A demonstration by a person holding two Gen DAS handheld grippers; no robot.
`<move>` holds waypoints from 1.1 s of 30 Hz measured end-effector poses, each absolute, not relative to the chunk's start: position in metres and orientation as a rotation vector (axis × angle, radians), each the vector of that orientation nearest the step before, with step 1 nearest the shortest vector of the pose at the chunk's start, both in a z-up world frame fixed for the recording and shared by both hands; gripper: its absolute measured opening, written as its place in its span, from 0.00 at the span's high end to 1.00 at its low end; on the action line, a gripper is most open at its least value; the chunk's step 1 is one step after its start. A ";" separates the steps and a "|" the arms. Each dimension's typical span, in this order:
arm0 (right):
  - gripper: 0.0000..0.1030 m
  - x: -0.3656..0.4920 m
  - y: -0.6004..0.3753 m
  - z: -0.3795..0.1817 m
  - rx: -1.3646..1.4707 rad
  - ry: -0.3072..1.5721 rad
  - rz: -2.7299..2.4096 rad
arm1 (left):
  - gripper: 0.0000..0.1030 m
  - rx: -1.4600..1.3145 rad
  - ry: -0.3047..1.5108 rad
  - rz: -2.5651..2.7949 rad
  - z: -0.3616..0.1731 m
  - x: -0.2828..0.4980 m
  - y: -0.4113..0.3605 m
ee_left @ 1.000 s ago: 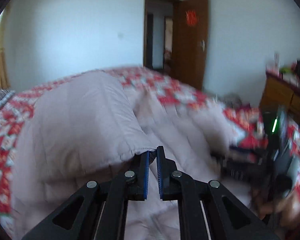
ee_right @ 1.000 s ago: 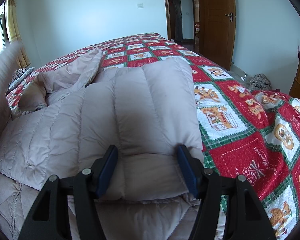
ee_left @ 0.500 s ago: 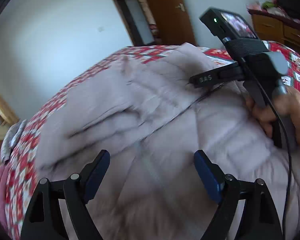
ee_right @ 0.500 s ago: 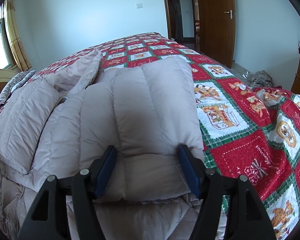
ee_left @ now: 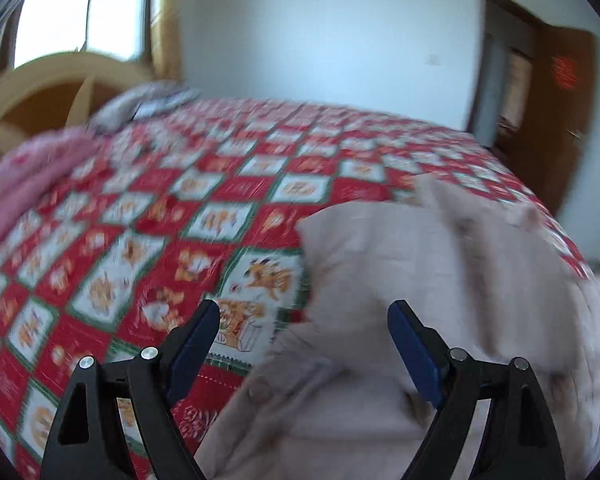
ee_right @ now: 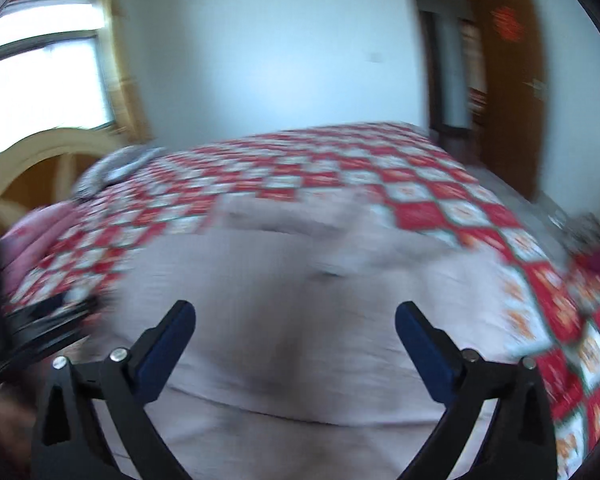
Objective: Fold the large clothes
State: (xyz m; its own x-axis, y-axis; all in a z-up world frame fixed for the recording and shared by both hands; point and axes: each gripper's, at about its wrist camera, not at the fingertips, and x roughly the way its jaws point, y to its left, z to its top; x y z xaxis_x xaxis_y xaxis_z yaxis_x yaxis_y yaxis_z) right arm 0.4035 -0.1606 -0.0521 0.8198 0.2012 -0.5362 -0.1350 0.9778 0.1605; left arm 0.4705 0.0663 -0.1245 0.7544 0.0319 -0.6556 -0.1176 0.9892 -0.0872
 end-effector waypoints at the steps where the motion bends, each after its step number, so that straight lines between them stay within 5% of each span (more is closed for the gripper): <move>1: 0.00 0.411 -0.141 -0.054 0.083 0.593 0.212 | 0.16 -0.149 0.740 0.094 -0.134 0.475 0.073; 7: 0.01 0.454 -0.084 -0.092 -0.068 0.689 0.274 | 0.16 -0.264 0.817 0.090 -0.185 0.474 0.087; 10: 0.13 0.465 -0.074 -0.117 -0.164 0.735 0.234 | 0.16 -0.291 0.805 0.078 -0.186 0.471 0.091; 12: 0.38 0.463 -0.081 -0.123 -0.169 0.750 0.191 | 0.16 -0.300 0.800 0.072 -0.185 0.470 0.090; 14: 0.79 0.457 -0.101 -0.116 -0.096 0.757 0.142 | 0.16 -0.312 0.794 0.066 -0.185 0.470 0.091; 21: 0.82 0.418 -0.248 -0.122 0.533 0.737 0.012 | 0.15 -0.404 0.762 0.024 -0.185 0.465 0.103; 29: 0.72 0.384 -0.303 -0.150 0.599 0.804 -0.096 | 0.11 -0.363 0.773 0.031 -0.186 0.467 0.097; 33: 0.65 0.347 -0.322 -0.100 0.559 0.596 -0.321 | 0.11 -0.346 0.771 0.044 -0.185 0.467 0.094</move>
